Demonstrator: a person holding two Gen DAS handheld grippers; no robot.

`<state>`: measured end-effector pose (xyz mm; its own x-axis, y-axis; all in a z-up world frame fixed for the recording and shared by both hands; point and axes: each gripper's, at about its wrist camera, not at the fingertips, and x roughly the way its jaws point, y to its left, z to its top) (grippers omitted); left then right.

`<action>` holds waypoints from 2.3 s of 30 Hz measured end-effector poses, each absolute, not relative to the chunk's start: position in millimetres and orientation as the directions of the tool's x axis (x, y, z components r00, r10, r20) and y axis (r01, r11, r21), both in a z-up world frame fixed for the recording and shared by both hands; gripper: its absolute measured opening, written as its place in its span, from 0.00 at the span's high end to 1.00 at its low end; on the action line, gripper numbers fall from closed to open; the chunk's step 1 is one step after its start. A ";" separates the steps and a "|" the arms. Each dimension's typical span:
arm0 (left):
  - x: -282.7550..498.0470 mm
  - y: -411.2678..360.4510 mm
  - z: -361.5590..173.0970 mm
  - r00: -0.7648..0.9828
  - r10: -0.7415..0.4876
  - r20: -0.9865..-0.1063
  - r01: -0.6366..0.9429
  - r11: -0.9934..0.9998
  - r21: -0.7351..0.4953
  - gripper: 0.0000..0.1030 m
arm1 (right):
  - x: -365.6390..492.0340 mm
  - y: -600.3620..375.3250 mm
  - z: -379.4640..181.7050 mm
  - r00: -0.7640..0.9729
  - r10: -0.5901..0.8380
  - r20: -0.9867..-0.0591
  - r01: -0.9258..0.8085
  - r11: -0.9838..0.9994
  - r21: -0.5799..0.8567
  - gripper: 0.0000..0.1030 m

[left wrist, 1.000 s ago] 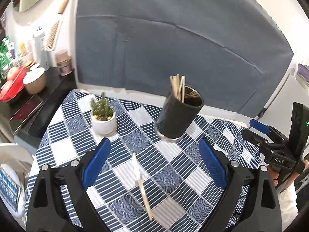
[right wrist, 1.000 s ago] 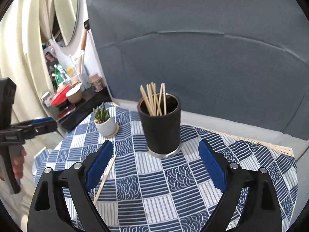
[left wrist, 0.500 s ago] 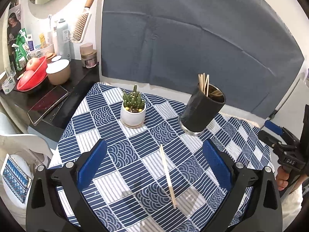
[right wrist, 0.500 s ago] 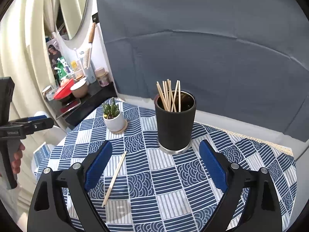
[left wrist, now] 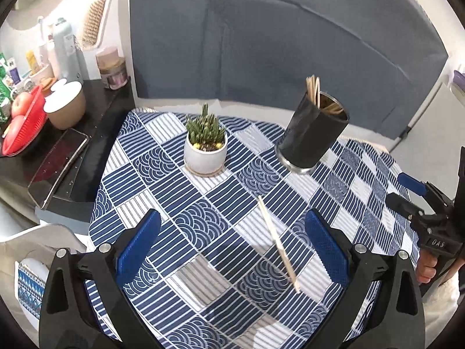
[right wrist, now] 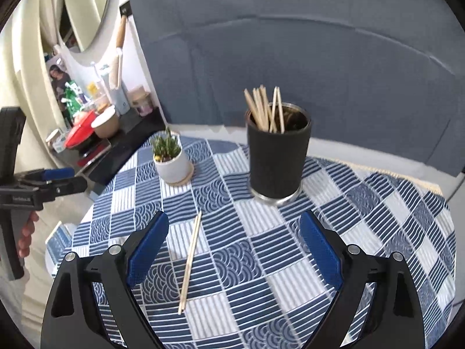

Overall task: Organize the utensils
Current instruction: 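Withdraw both open tools from the cup toward the last chopsticks, then lower both open tools onto the last two chopsticks on the cloth, then close the right tool on a chopstick while the left tool grasps the other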

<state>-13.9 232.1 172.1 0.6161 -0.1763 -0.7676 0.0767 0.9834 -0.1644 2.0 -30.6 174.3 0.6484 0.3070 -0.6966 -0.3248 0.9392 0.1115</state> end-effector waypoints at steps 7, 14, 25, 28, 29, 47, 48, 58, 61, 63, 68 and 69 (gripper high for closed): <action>1.8 247.3 136.9 0.551 -0.215 -0.807 0.130 0.976 -0.172 0.06 | 1.2 -4.9 127.1 0.595 0.254 -0.763 -0.287 0.953 0.094 0.15; 14.8 246.4 101.5 0.474 -0.224 -0.852 0.189 0.970 -0.150 0.06 | 6.8 10.8 78.4 0.526 0.220 -0.821 -0.259 0.962 0.092 0.15; 34.5 231.1 57.3 0.387 -0.244 -0.889 0.213 0.962 -0.171 0.06 | 16.5 31.8 24.2 0.430 0.162 -0.888 -0.291 0.956 0.034 0.15; 37.9 222.3 49.5 0.366 -0.240 -0.899 0.224 0.960 -0.165 0.06 | 20.4 33.3 12.7 0.407 0.134 -0.903 -0.299 0.954 0.007 0.15; 39.3 219.5 46.6 0.355 -0.236 -0.905 0.227 0.960 -0.161 0.06 | 22.0 33.3 9.8 0.401 0.129 -0.907 -0.298 0.954 0.004 0.15; 64.0 167.7 18.8 0.269 -0.220 -0.938 0.196 0.966 -0.170 0.06 | 44.7 4.3 8.7 0.369 0.128 -0.921 -0.306 0.952 0.010 0.30; 65.1 164.1 18.0 0.265 -0.220 -0.939 0.203 0.965 -0.168 0.06 | 45.9 2.8 9.7 0.371 0.130 -0.919 -0.314 0.949 0.008 0.32; 78.4 127.8 3.0 0.287 -0.031 -0.958 0.228 0.973 0.037 0.04 | 49.2 -9.7 16.5 0.373 0.142 -0.917 -0.374 0.927 -0.008 0.85; 80.4 127.3 3.1 0.300 -0.030 -0.953 0.196 0.980 0.030 0.05 | 46.5 -14.6 17.0 0.382 0.134 -0.914 -0.356 0.934 -0.011 0.89; 78.0 129.0 3.9 0.312 -0.034 -0.949 0.197 0.980 0.030 0.05 | 45.5 -18.6 16.9 0.385 0.132 -0.913 -0.337 0.942 -0.005 0.93; 66.1 136.4 8.0 0.340 -0.046 -0.939 0.222 0.974 0.033 0.15 | 39.9 -30.3 16.6 0.391 0.077 -0.917 -0.282 0.959 -0.040 0.96; 61.7 142.1 9.3 0.343 -0.048 -0.938 0.224 0.974 0.033 0.19 | 37.4 -33.3 16.6 0.389 0.074 -0.918 -0.274 0.961 -0.038 0.96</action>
